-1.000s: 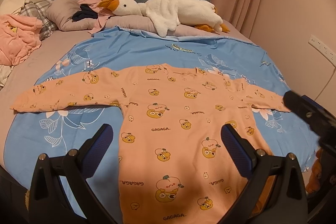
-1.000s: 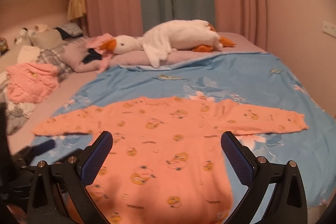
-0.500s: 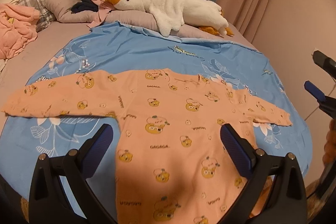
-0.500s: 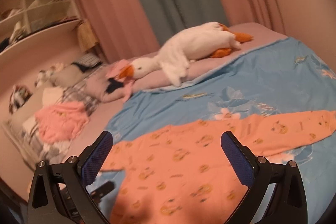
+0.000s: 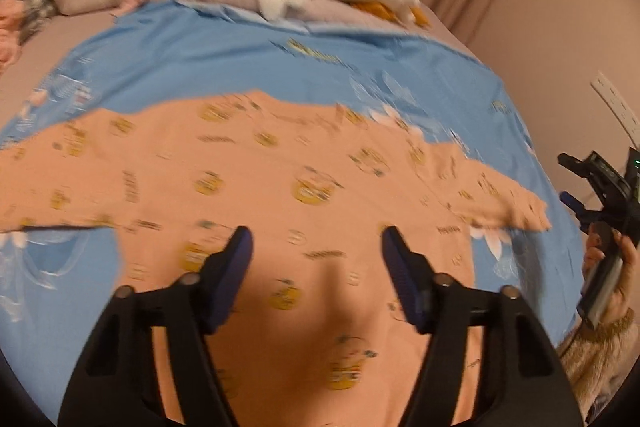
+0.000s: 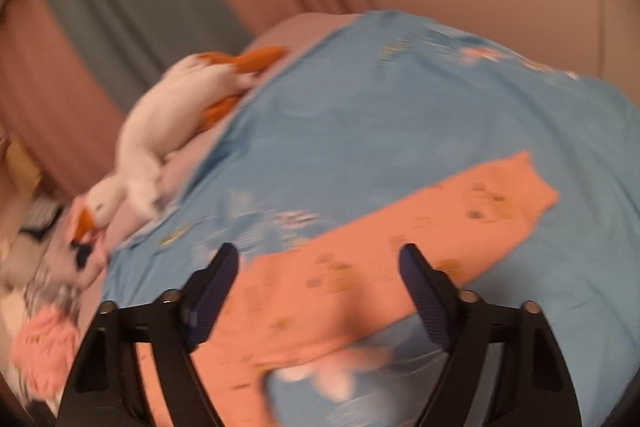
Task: Fold small clothes
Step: 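Grasp the cuff of the romper sleeve with the right gripper, then fold the held sleeve across the romper body with the right gripper and release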
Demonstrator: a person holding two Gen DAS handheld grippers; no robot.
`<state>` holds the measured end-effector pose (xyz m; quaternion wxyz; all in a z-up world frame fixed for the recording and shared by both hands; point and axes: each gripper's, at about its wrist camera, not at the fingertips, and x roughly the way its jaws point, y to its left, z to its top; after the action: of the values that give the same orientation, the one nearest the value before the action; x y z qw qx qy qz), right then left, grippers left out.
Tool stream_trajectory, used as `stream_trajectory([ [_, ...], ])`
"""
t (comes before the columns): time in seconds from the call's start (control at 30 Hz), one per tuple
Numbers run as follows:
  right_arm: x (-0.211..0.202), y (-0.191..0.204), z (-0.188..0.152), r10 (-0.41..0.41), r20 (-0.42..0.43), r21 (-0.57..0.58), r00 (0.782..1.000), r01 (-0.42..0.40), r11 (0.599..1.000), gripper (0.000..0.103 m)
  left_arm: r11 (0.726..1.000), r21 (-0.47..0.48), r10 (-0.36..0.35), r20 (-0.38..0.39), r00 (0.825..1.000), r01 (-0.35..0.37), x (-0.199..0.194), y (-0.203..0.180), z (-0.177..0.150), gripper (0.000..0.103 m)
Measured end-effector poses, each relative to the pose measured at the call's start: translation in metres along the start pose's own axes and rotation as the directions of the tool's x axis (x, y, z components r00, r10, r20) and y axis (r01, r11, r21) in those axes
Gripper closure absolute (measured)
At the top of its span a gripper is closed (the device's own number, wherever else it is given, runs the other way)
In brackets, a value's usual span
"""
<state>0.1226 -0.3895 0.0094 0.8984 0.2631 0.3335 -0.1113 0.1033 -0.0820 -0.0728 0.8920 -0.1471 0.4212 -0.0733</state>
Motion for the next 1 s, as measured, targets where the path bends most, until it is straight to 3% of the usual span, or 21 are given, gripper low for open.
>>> stream_trajectory([
  [0.13,0.006,-0.059,0.004,-0.077,-0.018,0.148,0.997,0.079,0.986,0.038,0.997,0.054,-0.041,-0.094,0.995,0.047,0.029,-0.026,-0.013,0.053],
  [0.33,0.027,-0.108,-0.001,-0.153,-0.088,0.273,0.984,0.172,0.946,0.043,0.993,0.074,-0.08,-0.157,0.984,0.092,0.046,-0.048,-0.029,0.054],
  [0.43,0.031,-0.119,0.0,-0.156,-0.089,0.31,0.984,0.176,0.934,0.043,0.987,0.088,-0.114,-0.183,0.977,0.131,0.05,-0.059,-0.036,0.054],
  [0.5,0.038,-0.125,0.003,-0.137,-0.084,0.324,0.987,0.157,0.933,0.053,0.984,0.101,-0.128,-0.198,0.972,0.15,0.054,-0.064,-0.04,0.054],
  [0.6,0.046,-0.125,0.005,-0.131,-0.053,0.323,0.99,0.141,0.936,0.06,0.982,0.107,-0.132,-0.213,0.968,0.157,0.058,-0.068,-0.046,0.054],
  [0.67,0.049,-0.13,0.005,-0.136,-0.048,0.324,0.99,0.144,0.935,0.075,0.982,0.112,-0.125,-0.213,0.969,0.152,0.06,-0.069,-0.047,0.054],
  [0.7,0.049,-0.133,0.005,-0.14,-0.041,0.323,0.989,0.145,0.935,0.091,0.982,0.113,-0.125,-0.212,0.969,0.151,0.061,-0.07,-0.047,0.054],
  [0.73,0.049,-0.133,0.006,-0.147,-0.037,0.322,0.988,0.151,0.935,0.098,0.982,0.112,-0.125,-0.211,0.969,0.151,0.061,-0.07,-0.047,0.054],
  [1.0,0.011,-0.121,0.016,-0.195,0.129,0.272,0.972,0.154,0.95,0.099,0.981,0.107,-0.138,-0.215,0.967,0.163,0.062,-0.071,-0.049,0.054],
])
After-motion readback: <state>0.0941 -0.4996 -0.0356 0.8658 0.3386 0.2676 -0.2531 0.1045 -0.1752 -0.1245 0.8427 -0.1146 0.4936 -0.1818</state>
